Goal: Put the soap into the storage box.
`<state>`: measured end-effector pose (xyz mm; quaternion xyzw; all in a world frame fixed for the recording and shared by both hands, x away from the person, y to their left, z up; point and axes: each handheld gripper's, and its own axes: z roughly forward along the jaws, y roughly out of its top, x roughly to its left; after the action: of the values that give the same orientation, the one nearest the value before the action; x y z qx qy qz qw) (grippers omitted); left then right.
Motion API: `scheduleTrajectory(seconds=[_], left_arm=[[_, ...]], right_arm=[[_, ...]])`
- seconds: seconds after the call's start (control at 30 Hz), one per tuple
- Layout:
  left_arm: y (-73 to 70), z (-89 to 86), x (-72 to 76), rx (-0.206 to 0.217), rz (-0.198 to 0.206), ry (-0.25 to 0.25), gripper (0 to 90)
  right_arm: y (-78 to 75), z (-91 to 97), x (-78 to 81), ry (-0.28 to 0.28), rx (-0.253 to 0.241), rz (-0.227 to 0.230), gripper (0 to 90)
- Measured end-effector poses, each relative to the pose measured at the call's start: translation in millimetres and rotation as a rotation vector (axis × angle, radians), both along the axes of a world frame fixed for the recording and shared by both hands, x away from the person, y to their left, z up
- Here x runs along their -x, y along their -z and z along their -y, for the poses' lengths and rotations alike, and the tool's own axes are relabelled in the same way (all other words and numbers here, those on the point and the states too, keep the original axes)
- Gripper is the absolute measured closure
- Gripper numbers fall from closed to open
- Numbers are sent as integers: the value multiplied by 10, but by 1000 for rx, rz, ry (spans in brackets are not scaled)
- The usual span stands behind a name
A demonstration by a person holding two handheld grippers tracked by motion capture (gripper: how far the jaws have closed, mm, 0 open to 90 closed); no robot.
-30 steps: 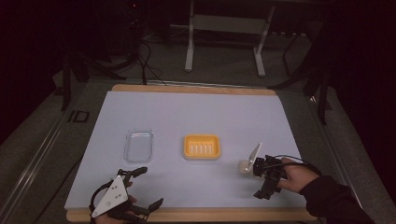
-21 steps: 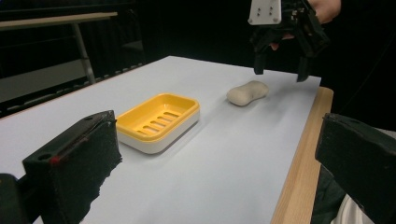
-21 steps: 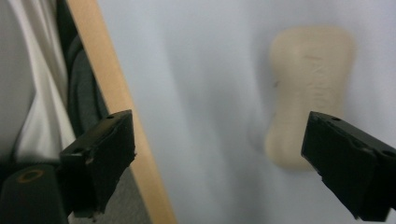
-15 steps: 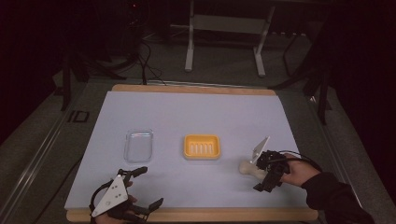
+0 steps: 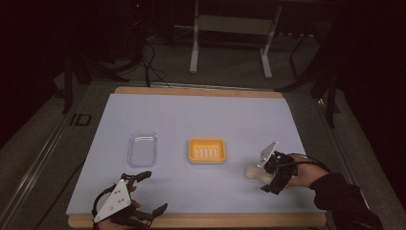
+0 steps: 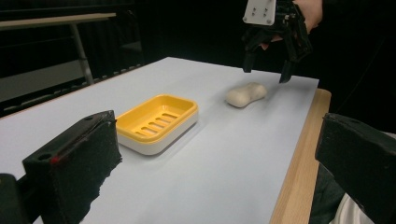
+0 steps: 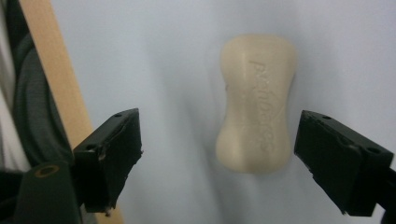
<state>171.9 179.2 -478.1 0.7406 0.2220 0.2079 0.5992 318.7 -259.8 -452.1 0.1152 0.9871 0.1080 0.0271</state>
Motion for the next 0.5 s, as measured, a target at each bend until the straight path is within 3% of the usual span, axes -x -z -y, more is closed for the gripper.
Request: scheduleTrajectory(seconds=[0.5], left_arm=[[4, 4, 5, -6, 1, 2, 1]], right_arm=[[110, 2, -150, -24, -22, 29, 278]])
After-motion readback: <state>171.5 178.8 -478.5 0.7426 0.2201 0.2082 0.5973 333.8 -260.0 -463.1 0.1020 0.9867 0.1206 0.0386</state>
